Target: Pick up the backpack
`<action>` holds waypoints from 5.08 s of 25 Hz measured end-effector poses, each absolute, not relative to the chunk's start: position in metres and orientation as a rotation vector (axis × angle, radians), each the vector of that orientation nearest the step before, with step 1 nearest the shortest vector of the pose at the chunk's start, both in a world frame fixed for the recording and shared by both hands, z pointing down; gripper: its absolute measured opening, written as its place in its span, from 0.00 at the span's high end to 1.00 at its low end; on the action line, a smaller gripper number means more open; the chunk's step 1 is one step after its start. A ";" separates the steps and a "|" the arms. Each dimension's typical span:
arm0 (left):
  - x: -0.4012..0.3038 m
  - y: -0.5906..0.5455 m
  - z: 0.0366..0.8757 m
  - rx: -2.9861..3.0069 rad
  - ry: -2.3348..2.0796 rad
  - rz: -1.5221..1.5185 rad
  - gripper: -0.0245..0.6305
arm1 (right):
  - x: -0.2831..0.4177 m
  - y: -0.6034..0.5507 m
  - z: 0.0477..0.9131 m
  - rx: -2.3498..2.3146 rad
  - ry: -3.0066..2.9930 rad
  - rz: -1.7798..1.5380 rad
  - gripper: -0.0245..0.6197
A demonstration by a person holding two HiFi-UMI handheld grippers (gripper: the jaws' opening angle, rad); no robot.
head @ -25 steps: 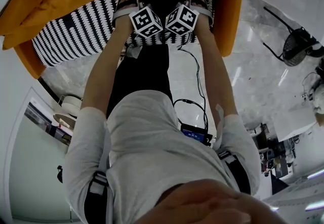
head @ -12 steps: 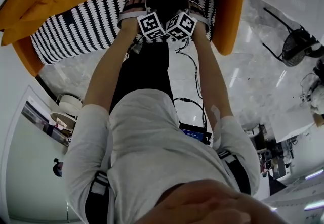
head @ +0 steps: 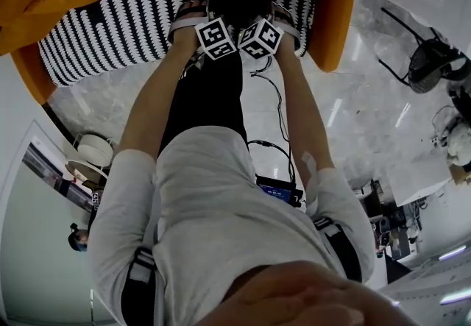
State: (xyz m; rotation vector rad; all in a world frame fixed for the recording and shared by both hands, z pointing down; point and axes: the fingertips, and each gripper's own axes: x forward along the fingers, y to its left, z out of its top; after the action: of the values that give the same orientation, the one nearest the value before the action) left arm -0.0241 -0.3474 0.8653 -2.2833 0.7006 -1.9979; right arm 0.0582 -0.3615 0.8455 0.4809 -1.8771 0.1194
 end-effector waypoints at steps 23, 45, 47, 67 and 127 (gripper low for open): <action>-0.038 -0.242 0.814 -2.797 1.097 -1.807 0.85 | 0.031 -0.258 0.773 0.727 -1.931 0.445 0.80; -0.070 -0.166 0.748 -3.093 1.446 -1.493 0.85 | 0.000 -0.167 0.721 1.053 -1.886 0.702 0.85; -0.068 -0.156 0.742 -3.116 1.468 -1.461 0.85 | 0.004 -0.157 0.721 1.122 -1.881 0.753 0.85; -0.099 -0.146 0.640 -3.166 1.581 -1.071 0.87 | -0.020 -0.141 0.640 1.379 -1.999 0.722 0.86; 0.018 -0.053 0.314 -2.415 2.040 -0.311 0.91 | 0.094 -0.078 0.314 1.384 -2.651 0.088 0.87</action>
State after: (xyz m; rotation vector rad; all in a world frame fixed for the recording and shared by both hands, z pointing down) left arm 0.0180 -0.0529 0.3143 -2.4148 2.0398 -0.3107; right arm 0.0942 -0.0781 0.3140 1.3844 -2.6505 0.0877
